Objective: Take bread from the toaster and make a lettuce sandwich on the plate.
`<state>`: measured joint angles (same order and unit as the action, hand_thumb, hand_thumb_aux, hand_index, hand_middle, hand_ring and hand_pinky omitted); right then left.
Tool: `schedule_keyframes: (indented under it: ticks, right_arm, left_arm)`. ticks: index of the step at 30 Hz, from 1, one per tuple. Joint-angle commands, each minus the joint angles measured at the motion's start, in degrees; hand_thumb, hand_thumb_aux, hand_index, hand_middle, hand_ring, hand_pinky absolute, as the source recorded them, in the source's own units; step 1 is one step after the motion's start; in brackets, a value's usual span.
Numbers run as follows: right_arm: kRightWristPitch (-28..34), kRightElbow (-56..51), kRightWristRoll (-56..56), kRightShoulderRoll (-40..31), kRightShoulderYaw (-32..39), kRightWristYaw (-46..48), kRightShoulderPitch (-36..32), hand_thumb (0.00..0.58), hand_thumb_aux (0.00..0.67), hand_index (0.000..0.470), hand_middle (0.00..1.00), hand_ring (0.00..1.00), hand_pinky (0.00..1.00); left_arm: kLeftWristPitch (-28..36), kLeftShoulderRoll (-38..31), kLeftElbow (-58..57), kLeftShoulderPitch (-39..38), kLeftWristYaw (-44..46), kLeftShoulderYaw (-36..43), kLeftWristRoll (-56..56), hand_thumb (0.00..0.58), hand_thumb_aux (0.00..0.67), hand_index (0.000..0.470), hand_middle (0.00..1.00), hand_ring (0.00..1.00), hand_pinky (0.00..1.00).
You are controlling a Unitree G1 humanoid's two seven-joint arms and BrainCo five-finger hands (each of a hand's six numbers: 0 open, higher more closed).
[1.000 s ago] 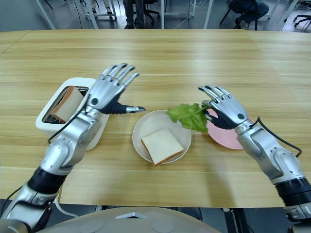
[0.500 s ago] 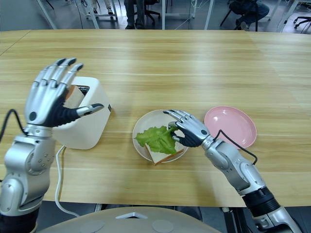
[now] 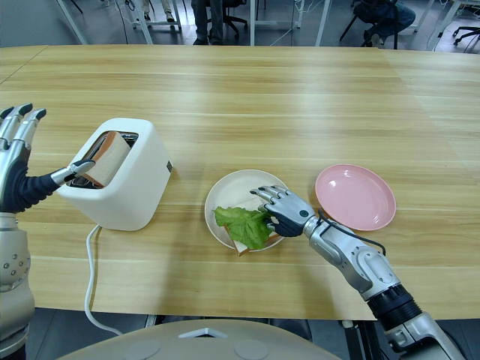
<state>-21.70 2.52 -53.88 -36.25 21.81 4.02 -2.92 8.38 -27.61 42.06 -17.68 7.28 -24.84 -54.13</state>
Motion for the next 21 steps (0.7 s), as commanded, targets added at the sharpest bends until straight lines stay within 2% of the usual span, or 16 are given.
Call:
schedule_keyframes:
  ticks: [1,10,14,21]
  right_arm:
    - [0.7,-2.7,-4.4,-0.5,1.7,-0.9,-1.8,0.58,0.67,0.46,0.0,0.0,0.0]
    - [5.1,-8.3,-12.2,2.0,4.4,-7.0,-6.9,0.58,0.67,0.46,0.0,0.0,0.0]
    - [7.0,-9.6,-12.3,3.6,4.2,-8.2,-8.8,0.58,0.67,0.46,0.0,0.0,0.0]
    - [6.4,-8.8,-10.5,5.0,6.0,-6.8,-8.8,0.58,0.67,0.46,0.0,0.0,0.0]
  left_arm:
    - [0.4,0.7,-1.4,-1.1,1.0,-0.5,0.0,0.0,0.0,0.0,0.0,0.0,0.0]
    - [1.1,3.0,-3.3,-1.9,2.7,1.7,1.2,0.0,0.0,0.0,0.0,0.0,0.0]
    - [1.8,4.1,-5.1,-3.1,4.2,3.7,1.1,0.0,0.0,0.0,0.0,0.0,0.0]
    - [3.8,3.8,-8.2,-4.1,5.5,5.1,0.1,0.0,0.0,0.0,0.0,0.0,0.0]
